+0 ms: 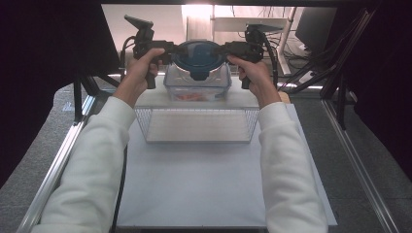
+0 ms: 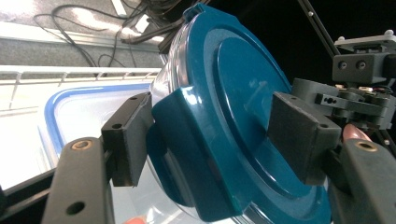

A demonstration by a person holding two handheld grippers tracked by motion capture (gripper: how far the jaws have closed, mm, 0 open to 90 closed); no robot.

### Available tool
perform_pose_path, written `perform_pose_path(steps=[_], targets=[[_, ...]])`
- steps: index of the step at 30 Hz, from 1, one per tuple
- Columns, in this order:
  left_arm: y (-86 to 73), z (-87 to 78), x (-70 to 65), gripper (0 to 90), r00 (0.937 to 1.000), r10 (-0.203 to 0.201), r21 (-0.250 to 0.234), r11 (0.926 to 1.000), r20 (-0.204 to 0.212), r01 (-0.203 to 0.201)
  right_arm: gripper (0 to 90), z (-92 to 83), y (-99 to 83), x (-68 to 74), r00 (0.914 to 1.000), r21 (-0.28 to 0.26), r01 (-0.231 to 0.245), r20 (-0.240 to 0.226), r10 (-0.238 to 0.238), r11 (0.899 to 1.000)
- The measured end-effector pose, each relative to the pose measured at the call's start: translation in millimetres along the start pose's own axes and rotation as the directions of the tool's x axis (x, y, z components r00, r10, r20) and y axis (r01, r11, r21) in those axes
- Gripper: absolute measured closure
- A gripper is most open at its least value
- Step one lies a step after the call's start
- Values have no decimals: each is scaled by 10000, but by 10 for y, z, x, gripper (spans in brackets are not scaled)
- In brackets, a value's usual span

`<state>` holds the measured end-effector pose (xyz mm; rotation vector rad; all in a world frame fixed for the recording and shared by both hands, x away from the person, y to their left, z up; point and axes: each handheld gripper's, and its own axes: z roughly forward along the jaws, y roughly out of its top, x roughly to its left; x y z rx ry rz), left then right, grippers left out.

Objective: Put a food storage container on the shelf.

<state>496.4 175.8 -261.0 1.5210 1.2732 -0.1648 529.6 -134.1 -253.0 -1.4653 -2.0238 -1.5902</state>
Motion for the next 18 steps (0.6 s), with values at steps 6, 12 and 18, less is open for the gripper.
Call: perform_pose_path(steps=[6, 12, 18], targets=[[-29, -71, -56, 156, 9970, 635, -449, 9968, -431, -655, 206, -36, -19, 94, 9924, -498, 1064, 669, -1030, 9931], [-141, -271, -187, 115, 9823, 1561, -950, 9815, -1033, -1660, 142, -206, -118, 173, 9836, -1007, 1759, 575, -1708, 9792], [-414, -553, -330, 122, 9578, 2549, -1079, 9569, -1325, -2696, 149, -477, -338, 239, 9574, -1083, 2856, 770, -2784, 9522]])
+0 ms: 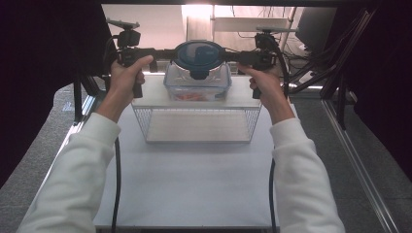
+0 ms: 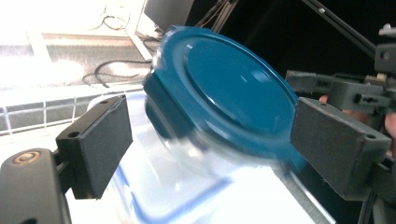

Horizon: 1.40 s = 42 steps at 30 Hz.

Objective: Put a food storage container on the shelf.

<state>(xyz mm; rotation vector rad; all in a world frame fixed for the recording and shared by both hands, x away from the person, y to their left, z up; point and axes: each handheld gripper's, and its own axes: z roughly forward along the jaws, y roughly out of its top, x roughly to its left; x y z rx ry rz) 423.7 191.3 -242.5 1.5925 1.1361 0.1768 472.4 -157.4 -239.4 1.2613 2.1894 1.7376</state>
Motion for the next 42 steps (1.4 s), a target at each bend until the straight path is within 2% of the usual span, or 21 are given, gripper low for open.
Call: perform_pose_path(steps=[1, 3, 9, 12, 16, 19, 23, 25, 29, 33, 38, 42], targets=[[-56, -53, -38, 125, 9994, 310, 76, 9995, -163, -309, 151, -71, -37, 9, 9998, -28, 189, 7, -189, 9998], [-139, -115, -71, 130, 9978, 627, 175, 9979, -200, -623, 159, -227, -127, 27, 9987, -25, 502, 79, -502, 9987], [-481, -354, -192, 130, 9941, 1076, -13, 9942, -126, -1076, 176, -554, -388, 58, 9940, -49, 1075, 180, -1074, 9942], [-651, -465, -230, 133, 9920, 1255, -11, 9921, -157, -1256, 193, -702, -551, 95, 9875, 34, 1532, 365, -1532, 9882], [-980, -625, -269, 144, 9890, 1480, -42, 9890, -77, -1480, 198, -841, -786, 154, 9811, 59, 1905, 337, -1906, 9817], [-1252, -711, -253, 145, 9888, 1493, -35, 9888, -39, -1493, 198, -908, -978, 185, 9768, 157, 2102, 376, -2107, 9775], [-1608, -759, -186, 149, 9869, 1596, 158, 9871, -232, -1592, 198, -989, -1270, 180, 9725, 279, 2264, 503, -2276, 9736], [-1806, -762, -126, 151, 9881, 1503, 284, 9884, -337, -1494, 198, -1021, -1415, 163, 9727, 301, 2237, 572, -2251, 9742], [-2099, -760, -17, 153, 9915, 1222, 473, 9916, -450, -1201, 198, -1068, -1716, 126, 9722, 384, 2226, 656, -2248, 9742], [-2346, -721, 64, 154, 9927, 1049, 790, 9918, -591, -1001, 198, -1067, -2014, 77, 9709, 692, 2202, 808, -2254, 9730], [-2596, -675, 155, 157, 9897, 994, 1173, 9893, -1030, -872, 199, -1003, -2356, -21, 9671, 1452, 2108, 1128, -2279, 9667], [-2765, -632, 201, 159, 9870, 952, 1504, 9857, -1291, -754, 199, -944, -2626, -124, 9719, 1825, 1748, 1254, -1992, 9676]])
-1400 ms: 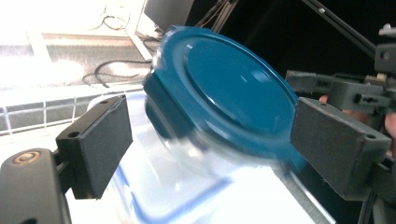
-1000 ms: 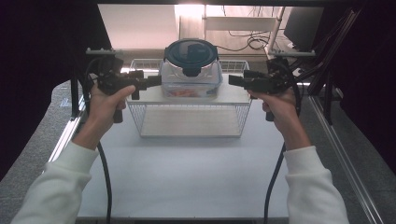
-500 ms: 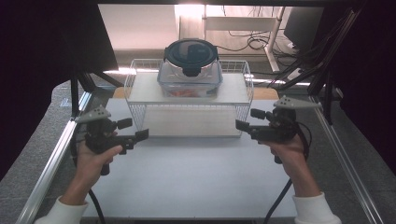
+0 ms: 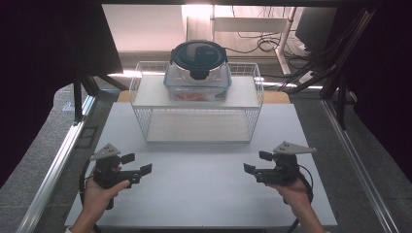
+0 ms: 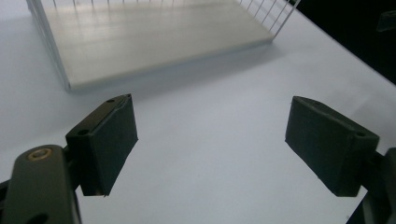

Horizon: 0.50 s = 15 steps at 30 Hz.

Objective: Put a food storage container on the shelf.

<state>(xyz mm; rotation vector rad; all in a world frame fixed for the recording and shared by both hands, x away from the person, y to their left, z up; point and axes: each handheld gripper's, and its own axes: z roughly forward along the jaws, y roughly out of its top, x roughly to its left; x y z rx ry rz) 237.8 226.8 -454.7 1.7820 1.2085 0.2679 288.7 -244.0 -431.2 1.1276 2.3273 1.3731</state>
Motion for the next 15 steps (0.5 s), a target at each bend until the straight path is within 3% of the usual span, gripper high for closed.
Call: perform_pose_path(steps=[6, 9, 15], targets=[[-143, 132, -17, 158, 9997, 155, 479, 9987, -164, -147, 198, 177, -170, -26, 9997, 617, -204, 104, 198, 9979], [-151, 155, -33, 158, 9992, 314, 536, 9981, -229, -301, 190, 186, -179, -17, 9997, 535, -241, 96, 236, 9983], [-168, 167, 0, 158, 9995, 189, 506, 9986, -243, -177, 160, 140, -157, -13, 9985, 258, -461, 291, 454, 9986]])
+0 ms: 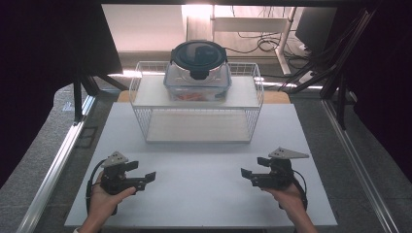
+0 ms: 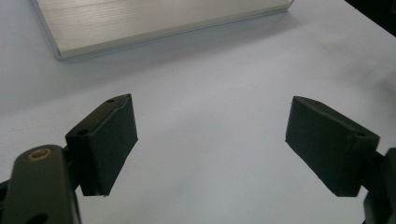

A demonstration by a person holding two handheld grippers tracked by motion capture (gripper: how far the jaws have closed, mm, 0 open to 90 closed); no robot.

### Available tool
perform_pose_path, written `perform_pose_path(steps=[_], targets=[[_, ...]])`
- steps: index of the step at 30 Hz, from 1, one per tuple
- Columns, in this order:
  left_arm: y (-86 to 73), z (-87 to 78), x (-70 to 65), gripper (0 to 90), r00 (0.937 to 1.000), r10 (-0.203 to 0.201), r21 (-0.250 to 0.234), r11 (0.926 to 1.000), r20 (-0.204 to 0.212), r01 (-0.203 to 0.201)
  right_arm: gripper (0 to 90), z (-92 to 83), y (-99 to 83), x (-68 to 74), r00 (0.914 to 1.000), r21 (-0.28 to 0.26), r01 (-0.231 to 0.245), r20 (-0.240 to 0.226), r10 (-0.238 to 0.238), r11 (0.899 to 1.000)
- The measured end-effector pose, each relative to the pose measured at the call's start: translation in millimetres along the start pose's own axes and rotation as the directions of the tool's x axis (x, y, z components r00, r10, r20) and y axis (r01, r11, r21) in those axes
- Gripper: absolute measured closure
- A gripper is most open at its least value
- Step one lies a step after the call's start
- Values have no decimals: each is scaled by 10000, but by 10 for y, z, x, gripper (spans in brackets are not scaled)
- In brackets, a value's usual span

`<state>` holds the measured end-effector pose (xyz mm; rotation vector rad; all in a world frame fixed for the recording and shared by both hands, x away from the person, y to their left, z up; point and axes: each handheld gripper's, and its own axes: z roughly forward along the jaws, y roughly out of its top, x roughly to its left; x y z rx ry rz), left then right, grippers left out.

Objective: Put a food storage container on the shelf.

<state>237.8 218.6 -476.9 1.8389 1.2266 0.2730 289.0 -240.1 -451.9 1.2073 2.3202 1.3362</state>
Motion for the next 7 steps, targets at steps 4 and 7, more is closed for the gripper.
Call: perform_pose_path(steps=[4, 7], targets=[[-8, 26, 33, 159, 9999, -148, 48, 9999, 30, 148, 134, 4, -5, 1, 9999, -38, -21, 162, 22, 10000], [-12, 72, 69, 158, 9998, -217, 92, 9997, -25, 217, 121, 6, -29, -7, 9994, 37, -16, 335, 15, 10000]])
